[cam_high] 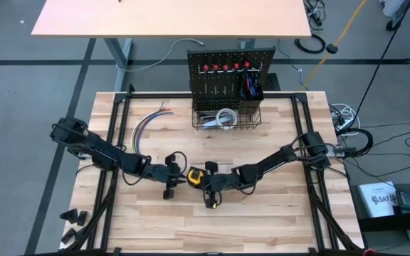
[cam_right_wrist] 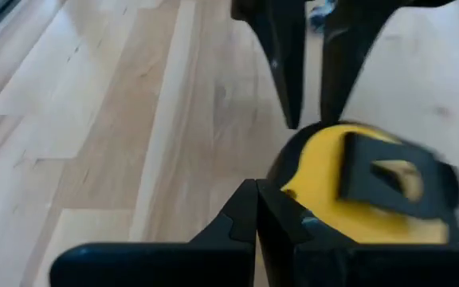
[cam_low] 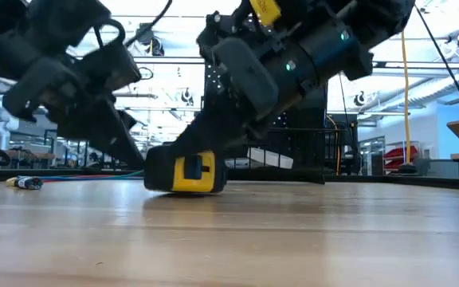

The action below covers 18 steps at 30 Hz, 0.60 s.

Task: Hang tools onto peg board
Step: Hang the tape measure on the wire basket on the pegboard

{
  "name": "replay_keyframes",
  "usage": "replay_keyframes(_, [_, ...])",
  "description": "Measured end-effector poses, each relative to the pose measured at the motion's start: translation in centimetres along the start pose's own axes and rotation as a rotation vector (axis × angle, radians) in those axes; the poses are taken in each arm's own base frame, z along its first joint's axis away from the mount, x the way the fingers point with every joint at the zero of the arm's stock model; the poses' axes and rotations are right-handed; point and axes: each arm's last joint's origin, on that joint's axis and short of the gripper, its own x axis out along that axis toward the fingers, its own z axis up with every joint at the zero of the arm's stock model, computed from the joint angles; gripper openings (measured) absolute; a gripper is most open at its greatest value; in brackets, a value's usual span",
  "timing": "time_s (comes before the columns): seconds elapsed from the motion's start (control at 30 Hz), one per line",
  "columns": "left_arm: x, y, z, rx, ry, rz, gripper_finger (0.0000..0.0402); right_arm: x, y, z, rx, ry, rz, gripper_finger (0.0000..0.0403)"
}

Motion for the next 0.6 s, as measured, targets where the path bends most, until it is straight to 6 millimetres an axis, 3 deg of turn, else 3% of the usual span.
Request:
replay_keyframes(0.37, [-1.8, 0.1, 1.0, -0.004, -0.039, 0.002, 0.0095, -2.9, -0.6, 2.6, -0.046, -0.026, -0.163, 0.0000])
replay_keyframes(0.5, [-1.7, 0.2, 0.6, -0.007, 0.003, 0.014, 0.0095, -3.8, -0.1, 2.6, -0.067, 0.031, -0.111, 0.0000])
replay_keyframes(0.6, [-1.7, 0.3, 0.2, -0.024, 0.041, 0.025, 0.0095, -3.9, 0.6, 1.9, -0.078, 0.114, 0.046, 0.0000])
